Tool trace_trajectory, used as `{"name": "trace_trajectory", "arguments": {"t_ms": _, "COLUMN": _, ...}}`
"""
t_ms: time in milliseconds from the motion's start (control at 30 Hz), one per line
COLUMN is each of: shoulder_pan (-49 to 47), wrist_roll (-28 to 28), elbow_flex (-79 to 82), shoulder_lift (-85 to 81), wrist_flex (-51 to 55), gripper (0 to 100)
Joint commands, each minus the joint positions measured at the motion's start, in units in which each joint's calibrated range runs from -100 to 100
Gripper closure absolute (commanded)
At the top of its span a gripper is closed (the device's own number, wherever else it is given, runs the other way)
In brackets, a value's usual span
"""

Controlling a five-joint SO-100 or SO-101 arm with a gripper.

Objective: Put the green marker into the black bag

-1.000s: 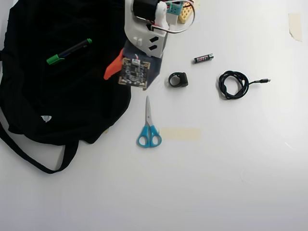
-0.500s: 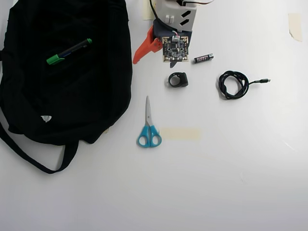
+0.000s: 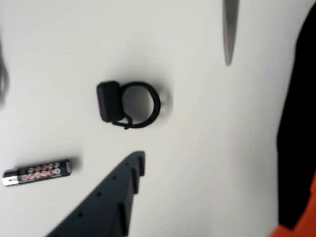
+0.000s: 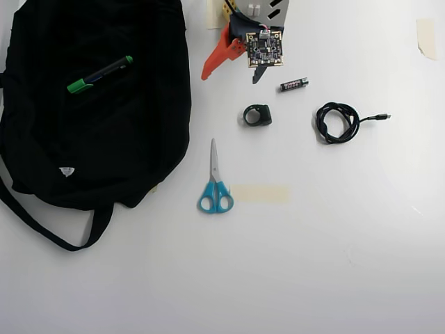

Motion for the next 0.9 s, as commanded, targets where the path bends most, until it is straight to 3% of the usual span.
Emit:
{"name": "trace_trajectory", "arguments": {"t_ms": 0, "shoulder_pan": -0.34, "wrist_roll": -0.08, "elbow_flex": 6.47, "shoulder_lift": -5.0, "wrist_flex": -5.0, "gripper": 59}}
{"name": "trace_trajectory", "arguments": {"t_ms": 867, "shoulder_pan": -1.68, "wrist_roll": -0.13, "elbow_flex": 39.08, "shoulder_lift": -34.46, "wrist_flex": -8.1, "gripper": 59}}
